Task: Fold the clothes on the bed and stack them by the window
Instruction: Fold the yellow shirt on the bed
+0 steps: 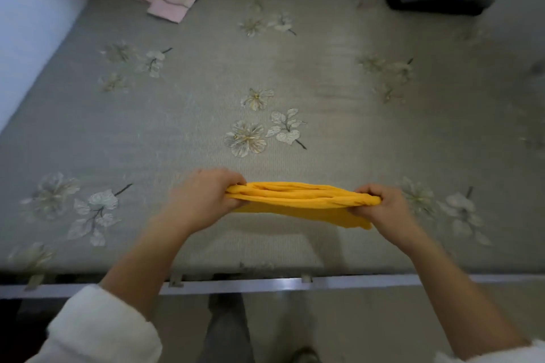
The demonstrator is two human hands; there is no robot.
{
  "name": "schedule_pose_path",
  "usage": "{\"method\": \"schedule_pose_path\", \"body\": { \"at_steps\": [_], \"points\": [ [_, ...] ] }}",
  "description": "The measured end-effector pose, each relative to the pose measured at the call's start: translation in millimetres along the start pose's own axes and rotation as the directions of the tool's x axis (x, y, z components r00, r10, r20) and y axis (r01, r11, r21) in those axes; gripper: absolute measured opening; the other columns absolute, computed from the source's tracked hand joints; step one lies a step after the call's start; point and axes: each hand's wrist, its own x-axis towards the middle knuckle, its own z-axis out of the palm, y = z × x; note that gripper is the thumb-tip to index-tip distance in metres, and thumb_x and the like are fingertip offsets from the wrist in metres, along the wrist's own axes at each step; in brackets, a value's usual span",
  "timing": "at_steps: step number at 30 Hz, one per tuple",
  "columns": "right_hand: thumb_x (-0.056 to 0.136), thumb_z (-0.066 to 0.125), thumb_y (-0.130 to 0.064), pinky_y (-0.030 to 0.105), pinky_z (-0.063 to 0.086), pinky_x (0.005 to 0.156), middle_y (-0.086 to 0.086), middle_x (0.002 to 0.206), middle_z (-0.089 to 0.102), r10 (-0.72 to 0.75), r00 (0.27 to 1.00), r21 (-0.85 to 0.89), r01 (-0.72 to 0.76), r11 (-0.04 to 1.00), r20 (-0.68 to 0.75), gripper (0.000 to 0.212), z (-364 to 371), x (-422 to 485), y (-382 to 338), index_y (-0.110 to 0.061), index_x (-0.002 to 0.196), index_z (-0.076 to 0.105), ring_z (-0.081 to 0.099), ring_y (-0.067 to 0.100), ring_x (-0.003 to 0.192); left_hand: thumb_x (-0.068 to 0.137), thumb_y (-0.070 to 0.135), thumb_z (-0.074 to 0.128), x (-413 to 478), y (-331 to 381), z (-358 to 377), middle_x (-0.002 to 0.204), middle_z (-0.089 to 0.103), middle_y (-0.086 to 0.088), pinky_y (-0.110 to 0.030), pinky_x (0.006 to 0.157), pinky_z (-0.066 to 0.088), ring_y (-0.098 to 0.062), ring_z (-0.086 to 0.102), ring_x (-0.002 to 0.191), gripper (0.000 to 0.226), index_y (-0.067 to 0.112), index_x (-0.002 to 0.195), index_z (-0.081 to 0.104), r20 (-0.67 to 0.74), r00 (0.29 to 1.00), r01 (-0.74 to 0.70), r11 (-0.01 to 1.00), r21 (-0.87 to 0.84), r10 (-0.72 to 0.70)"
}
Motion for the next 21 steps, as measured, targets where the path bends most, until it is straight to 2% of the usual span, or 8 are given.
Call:
{"method": "schedule_pose_path", "body": {
  "at_steps": [3, 6, 8, 10, 13, 15, 19, 21],
  "points": [
    [0.07, 0.076, 0.006, 0.01, 0.04, 0.05, -0.01, 0.059, 0.062, 0.045, 0.994, 0.039, -0.041, 0.998, -0.105, 0.031, -60.8, -70.5, 25.4, -0.023, 0.065, 0.068, 0.053, -0.005, 0.054, 0.088, 0.045, 0.06, -4.1, 78.1, 11.3, 0.095, 0.064, 0.004, -0.033, 0.078, 0.046, -0.018, 0.06, 0.089, 0.023, 0.03, 0.104, 0.067, 0.046, 0.992, -0.115, 0.993, 0.021, 0.114],
    [0.072, 0.076, 0.003, 0.009, 0.037, 0.051, -0.003, 0.063, 0.062, 0.102, 0.974, 0.039, -0.096, 0.995, -0.202, 0.022, -119.7, -140.7, 49.3, -0.017, 0.068, 0.068, 0.052, -0.004, 0.056, 0.09, 0.042, 0.059, -7.0, 158.0, 27.5, 0.092, 0.065, 0.004, -0.032, 0.073, 0.048, -0.016, 0.059, 0.083, 0.022, 0.027, 0.103, 0.068, 0.11, 0.97, -0.215, 0.976, -0.036, 0.217],
    [0.074, 0.074, 0.002, 0.012, 0.037, 0.054, 0.005, 0.068, 0.065, 0.147, 0.954, 0.039, -0.142, 0.989, -0.263, 0.012, -154.1, -180.8, 63.7, -0.009, 0.073, 0.07, 0.053, 0.003, 0.062, 0.091, 0.037, 0.059, -5.8, 204.1, 39.7, 0.094, 0.065, 0.004, -0.03, 0.07, 0.047, -0.014, 0.059, 0.083, 0.02, 0.025, 0.104, 0.068, 0.156, 0.946, -0.272, 0.958, -0.09, 0.283],
    [0.075, 0.073, 0.004, 0.015, 0.037, 0.056, 0.008, 0.07, 0.064, 0.176, 0.928, 0.044, -0.171, 0.984, -0.328, 0.011, -186.6, -219.3, 76.9, -0.007, 0.075, 0.07, 0.05, 0.003, 0.06, 0.092, 0.031, 0.059, 1.3, 249.0, 52.7, 0.094, 0.066, 0.003, -0.027, 0.068, 0.042, -0.013, 0.058, 0.081, 0.016, 0.022, 0.101, 0.068, 0.199, 0.908, -0.346, 0.928, -0.138, 0.368],
    [0.077, 0.07, 0.006, 0.014, 0.037, 0.055, 0.004, 0.069, 0.064, 0.226, 0.878, 0.082, -0.211, 0.974, -0.422, 0.016, -232.6, -264.9, 97.4, -0.01, 0.074, 0.068, 0.052, 0.002, 0.06, 0.093, 0.033, 0.056, 25.1, 316.4, 69.2, 0.097, 0.065, 0.005, -0.025, 0.067, 0.039, -0.012, 0.058, 0.086, 0.018, 0.024, 0.103, 0.067, 0.244, 0.841, -0.47, 0.876, -0.112, 0.482],
    [0.081, 0.068, 0.002, 0.015, 0.038, 0.056, 0.002, 0.071, 0.064, 0.269, 0.843, 0.114, -0.244, 0.963, -0.465, 0.012, -261.8, -285.2, 113.1, -0.009, 0.077, 0.068, 0.055, 0.009, 0.066, 0.092, 0.031, 0.056, 45.2, 361.4, 77.3, 0.094, 0.065, 0.004, -0.025, 0.067, 0.04, -0.014, 0.06, 0.087, 0.015, 0.023, 0.098, 0.067, 0.269, 0.791, -0.531, 0.836, -0.142, 0.549],
    [0.087, 0.065, -0.006, 0.027, 0.041, 0.062, 0.009, 0.079, 0.065, 0.307, 0.782, 0.103, -0.301, 0.948, -0.542, 0.006, -318.8, -308.8, 147.3, -0.004, 0.083, 0.068, 0.057, 0.018, 0.073, 0.092, 0.028, 0.058, 88.1, 448.6, 92.7, 0.094, 0.064, 0.008, -0.027, 0.073, 0.042, -0.012, 0.059, 0.089, 0.013, 0.022, 0.098, 0.068, 0.279, 0.71, -0.63, 0.76, -0.158, 0.647],
    [0.087, 0.065, -0.006, 0.02, 0.04, 0.057, 0.008, 0.077, 0.064, 0.312, 0.753, 0.098, -0.316, 0.944, -0.579, 0.007, -348.7, -312.3, 163.8, -0.003, 0.081, 0.068, 0.055, 0.015, 0.069, 0.091, 0.024, 0.059, 112.8, 486.8, 101.7, 0.094, 0.064, 0.006, -0.026, 0.072, 0.04, -0.013, 0.059, 0.088, 0.013, 0.019, 0.099, 0.069, 0.272, 0.673, -0.663, 0.724, -0.19, 0.688]
  ]
}}
